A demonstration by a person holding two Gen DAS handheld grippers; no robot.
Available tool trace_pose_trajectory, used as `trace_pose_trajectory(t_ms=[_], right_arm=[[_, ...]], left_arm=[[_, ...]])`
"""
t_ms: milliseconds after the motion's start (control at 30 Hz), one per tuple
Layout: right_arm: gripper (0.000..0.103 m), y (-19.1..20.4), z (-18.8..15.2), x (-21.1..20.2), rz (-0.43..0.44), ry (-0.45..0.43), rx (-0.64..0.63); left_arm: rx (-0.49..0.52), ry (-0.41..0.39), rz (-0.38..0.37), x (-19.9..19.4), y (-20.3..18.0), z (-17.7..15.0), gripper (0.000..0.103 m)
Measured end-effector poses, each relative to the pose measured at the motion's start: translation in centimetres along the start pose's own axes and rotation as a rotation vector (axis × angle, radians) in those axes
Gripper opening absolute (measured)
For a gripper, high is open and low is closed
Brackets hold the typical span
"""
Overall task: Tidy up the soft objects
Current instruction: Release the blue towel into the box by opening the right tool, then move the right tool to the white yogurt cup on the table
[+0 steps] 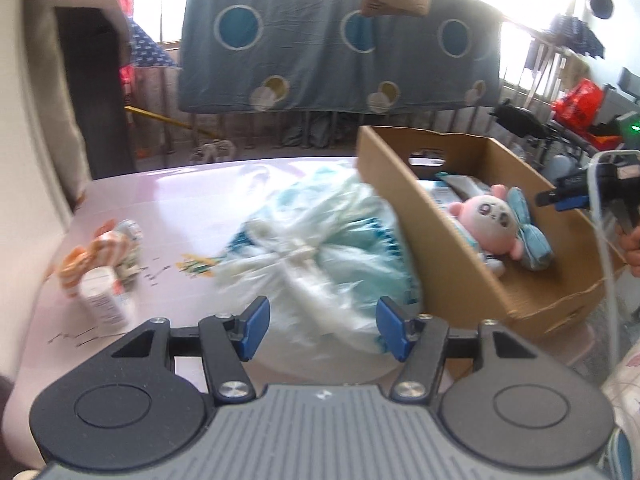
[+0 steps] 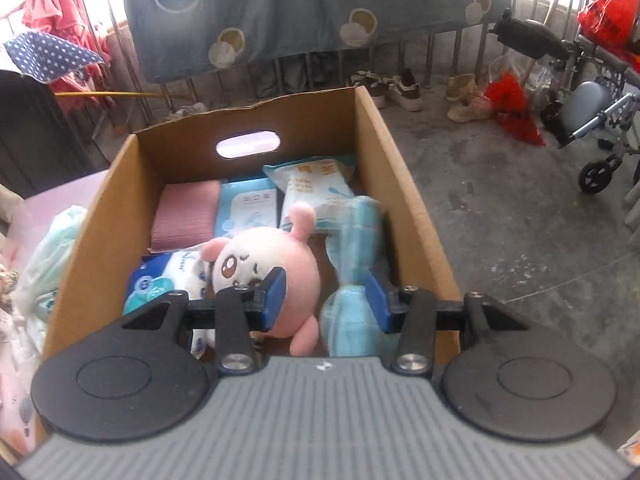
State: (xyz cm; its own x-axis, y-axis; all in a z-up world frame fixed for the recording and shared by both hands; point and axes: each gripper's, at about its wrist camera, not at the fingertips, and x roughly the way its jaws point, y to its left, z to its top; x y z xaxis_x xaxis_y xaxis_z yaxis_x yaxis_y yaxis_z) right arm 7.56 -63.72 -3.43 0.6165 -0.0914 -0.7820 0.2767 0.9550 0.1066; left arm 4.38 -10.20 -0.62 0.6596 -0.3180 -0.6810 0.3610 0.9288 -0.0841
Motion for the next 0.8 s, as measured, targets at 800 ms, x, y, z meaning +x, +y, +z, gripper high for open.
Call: trace_pose_trajectory(t_ms=[800], right_arm=[[0.057, 21.2, -3.2, -7.8, 0.642, 0.095, -0.039]], left_arm=[[-0.095, -0.035, 0.325, -6.4, 10.8, -5.6, 0.062]])
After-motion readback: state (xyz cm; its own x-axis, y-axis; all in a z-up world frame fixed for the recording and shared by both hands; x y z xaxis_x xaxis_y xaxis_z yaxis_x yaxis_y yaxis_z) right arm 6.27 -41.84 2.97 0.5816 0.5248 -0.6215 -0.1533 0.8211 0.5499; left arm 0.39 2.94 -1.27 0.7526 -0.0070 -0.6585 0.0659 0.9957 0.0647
